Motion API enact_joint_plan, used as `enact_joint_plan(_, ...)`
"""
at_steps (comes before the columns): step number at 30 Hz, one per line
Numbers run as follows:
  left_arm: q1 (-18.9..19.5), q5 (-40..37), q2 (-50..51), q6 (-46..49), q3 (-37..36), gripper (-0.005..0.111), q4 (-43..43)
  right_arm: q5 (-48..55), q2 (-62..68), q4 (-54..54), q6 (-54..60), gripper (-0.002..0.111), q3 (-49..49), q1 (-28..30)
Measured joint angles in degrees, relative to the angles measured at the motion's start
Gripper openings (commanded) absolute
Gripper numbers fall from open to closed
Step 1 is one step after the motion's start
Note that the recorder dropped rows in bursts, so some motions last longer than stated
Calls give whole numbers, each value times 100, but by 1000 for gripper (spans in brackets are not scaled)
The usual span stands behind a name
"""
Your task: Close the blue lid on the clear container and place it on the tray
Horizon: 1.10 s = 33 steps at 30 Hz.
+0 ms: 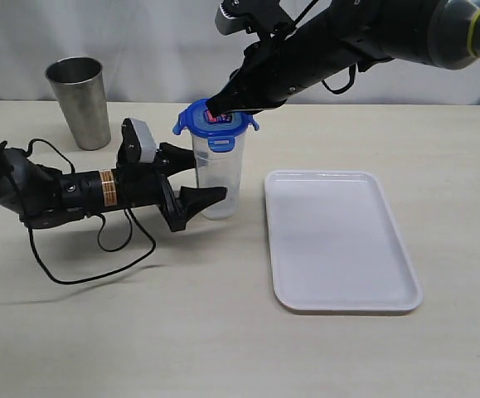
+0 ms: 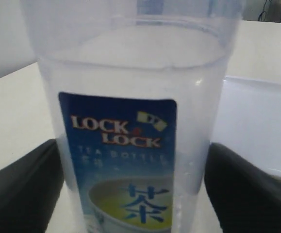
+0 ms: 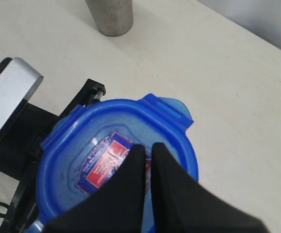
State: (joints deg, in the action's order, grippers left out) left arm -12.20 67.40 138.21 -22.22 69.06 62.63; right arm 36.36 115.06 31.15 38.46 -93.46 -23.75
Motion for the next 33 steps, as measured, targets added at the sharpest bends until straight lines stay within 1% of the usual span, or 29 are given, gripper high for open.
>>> enact_joint_plan(10, -213, 63, 360, -141, 590, 73, 53, 90, 0, 0, 0, 4, -22, 0)
enact_joint_plan(14, -249, 100, 404, -152, 617, 73, 2, 128, 0, -16, 0, 4, -35, 0)
enact_joint_plan(19, -404, 13, 423, -152, 762, 73, -173, 176, 0, -31, 0, 4, -35, 0)
enact_joint_plan(26, -430, -46, 423, -138, 775, 72, -183, 215, 0, -44, -12, 4, -35, 10)
enact_joint_plan(28, -439, -102, 423, -84, 775, 67, -194, 215, 0, -44, -12, 4, -35, 10)
enact_joint_plan(33, -439, -127, 423, -105, 775, 35, -183, 226, 0, -44, -12, 4, -35, 10)
